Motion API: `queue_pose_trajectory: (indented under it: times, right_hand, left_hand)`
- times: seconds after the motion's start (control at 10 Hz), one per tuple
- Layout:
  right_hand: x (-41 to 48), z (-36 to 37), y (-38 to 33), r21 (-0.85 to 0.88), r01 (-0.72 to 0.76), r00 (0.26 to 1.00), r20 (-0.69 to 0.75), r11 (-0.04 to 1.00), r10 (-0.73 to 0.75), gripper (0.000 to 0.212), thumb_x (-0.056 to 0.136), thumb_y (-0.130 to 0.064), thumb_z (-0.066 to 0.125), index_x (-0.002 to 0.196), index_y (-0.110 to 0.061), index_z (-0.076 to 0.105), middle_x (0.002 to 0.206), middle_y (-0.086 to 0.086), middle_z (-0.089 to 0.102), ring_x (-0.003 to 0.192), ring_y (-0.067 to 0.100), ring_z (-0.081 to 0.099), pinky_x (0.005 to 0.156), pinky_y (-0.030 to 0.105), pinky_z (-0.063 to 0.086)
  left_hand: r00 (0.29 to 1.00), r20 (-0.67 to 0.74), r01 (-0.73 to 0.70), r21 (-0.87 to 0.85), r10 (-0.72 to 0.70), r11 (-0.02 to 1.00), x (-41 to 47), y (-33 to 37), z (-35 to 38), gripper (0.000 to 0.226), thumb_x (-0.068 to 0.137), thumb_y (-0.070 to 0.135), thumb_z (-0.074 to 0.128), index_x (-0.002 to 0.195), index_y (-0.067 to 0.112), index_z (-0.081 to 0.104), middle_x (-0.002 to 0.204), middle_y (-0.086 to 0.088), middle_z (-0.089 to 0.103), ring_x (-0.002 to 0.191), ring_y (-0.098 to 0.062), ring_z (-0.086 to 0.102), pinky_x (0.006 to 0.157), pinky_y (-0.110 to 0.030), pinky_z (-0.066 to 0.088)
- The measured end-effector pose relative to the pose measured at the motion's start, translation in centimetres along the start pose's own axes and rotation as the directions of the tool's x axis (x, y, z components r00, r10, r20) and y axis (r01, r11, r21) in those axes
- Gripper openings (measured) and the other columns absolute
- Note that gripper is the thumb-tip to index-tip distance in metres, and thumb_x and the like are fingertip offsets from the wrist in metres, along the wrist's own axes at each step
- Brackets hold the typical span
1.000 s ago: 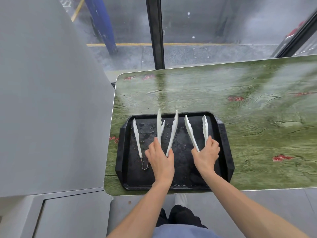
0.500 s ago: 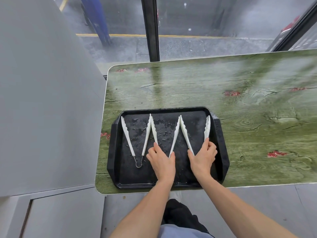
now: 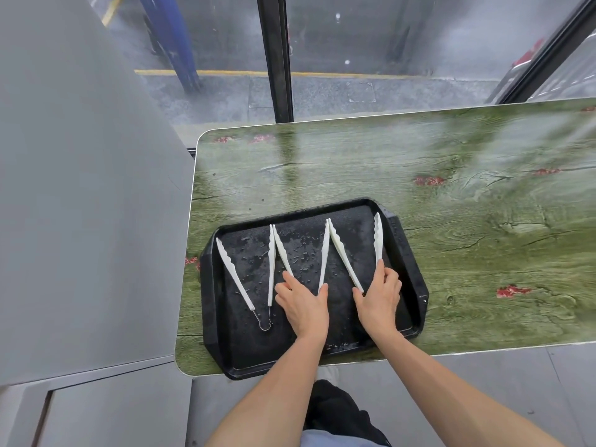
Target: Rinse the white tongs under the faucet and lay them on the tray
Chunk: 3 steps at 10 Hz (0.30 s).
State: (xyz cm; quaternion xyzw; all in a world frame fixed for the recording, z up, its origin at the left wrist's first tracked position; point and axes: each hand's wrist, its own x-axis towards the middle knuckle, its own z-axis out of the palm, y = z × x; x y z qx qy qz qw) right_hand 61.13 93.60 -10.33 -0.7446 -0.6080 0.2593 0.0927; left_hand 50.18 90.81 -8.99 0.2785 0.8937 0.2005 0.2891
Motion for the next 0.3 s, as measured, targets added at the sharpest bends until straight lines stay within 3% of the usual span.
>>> queue_pose_trajectory:
  times: [0.2,0.3]
  right_hand:
    - [-0.1,-0.7,-0.1,-0.056,-0.002,1.0,0.024,0.998,0.003,0.087,0.083,-0.029,0.068,0.148,-0.008,0.014,0.133,0.016,0.035,0.119,0.029,0.035,0.097,0.041,0.038]
    - [-0.4,-1.4,-0.8,-0.094,0.054,0.998,-0.024,0.994,-0.057,0.073,0.085,-0.036,0.064,0.143,-0.011,0.028,0.133,0.014,0.037,0.119,0.03,0.036,0.096,0.044,0.035]
  left_hand:
    - [0.999,-0.004,-0.048,0.066,0.049,0.997,0.2,0.2,-1.1,0.082,0.081,0.048,0.067,0.141,0.009,0.026,0.12,-0.011,0.042,0.108,-0.025,0.04,0.089,-0.035,0.044]
    - [0.99,-0.027,-0.133,0.17,0.14,0.976,0.3,0.0,-2.3,0.057,0.087,0.047,0.058,0.131,0.014,0.043,0.122,-0.008,0.046,0.112,-0.025,0.042,0.093,-0.035,0.041]
